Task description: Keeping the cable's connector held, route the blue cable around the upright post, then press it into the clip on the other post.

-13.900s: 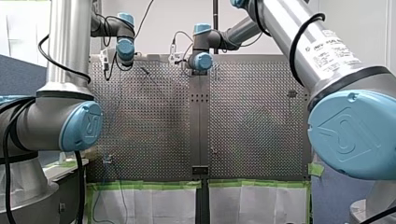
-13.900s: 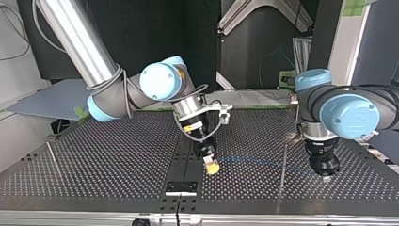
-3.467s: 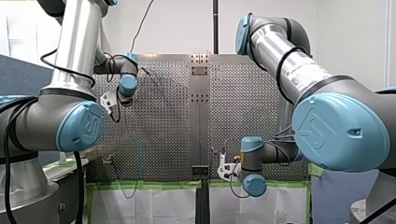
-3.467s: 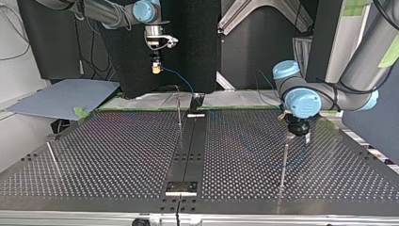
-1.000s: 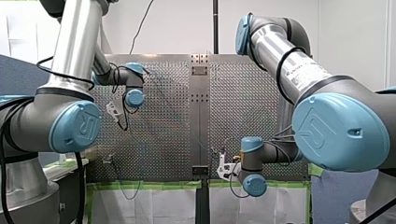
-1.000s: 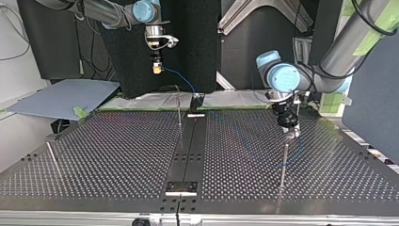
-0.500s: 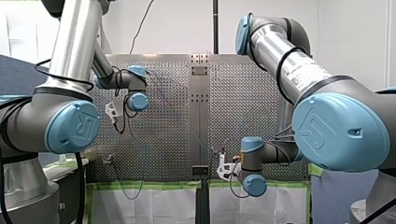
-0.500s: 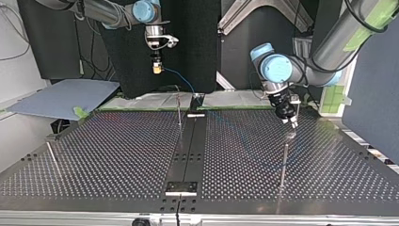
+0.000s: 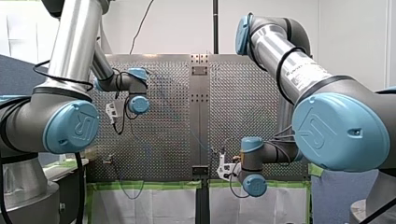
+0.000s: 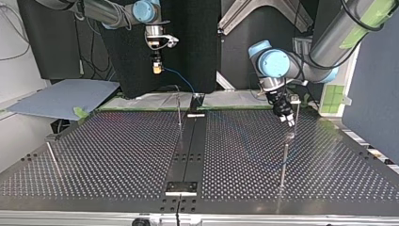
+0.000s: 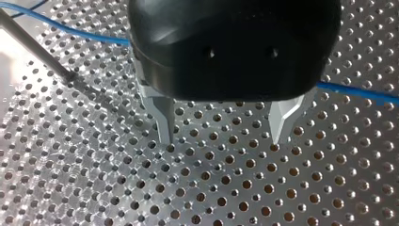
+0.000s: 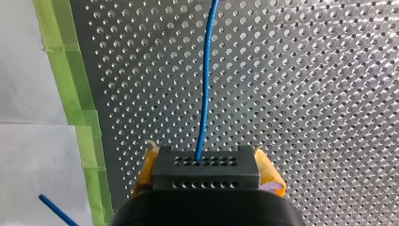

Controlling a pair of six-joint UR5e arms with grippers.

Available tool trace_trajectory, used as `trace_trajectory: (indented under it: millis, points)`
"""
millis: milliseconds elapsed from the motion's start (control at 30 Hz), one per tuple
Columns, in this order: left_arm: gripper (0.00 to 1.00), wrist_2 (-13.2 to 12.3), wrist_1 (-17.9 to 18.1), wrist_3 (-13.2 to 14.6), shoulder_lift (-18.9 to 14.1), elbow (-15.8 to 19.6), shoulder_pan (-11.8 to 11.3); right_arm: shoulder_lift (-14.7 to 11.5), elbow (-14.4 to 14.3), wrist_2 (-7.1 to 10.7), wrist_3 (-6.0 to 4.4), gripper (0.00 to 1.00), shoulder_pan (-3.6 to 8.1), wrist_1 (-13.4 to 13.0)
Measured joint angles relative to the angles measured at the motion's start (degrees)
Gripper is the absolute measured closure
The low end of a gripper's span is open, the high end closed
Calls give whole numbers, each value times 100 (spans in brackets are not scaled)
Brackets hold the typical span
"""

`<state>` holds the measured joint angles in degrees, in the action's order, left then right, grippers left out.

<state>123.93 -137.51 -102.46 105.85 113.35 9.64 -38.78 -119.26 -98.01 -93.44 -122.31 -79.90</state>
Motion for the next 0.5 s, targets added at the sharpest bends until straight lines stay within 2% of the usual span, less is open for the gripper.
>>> trace_trajectory:
  millis: [233,500]
  points:
    - [0,-24,114,-342,-1,119,28,2,1,0,0,100,0,-2]
    - [0,-342,397,-746,-6,320,28,2,2,8,0,100,0,-7]
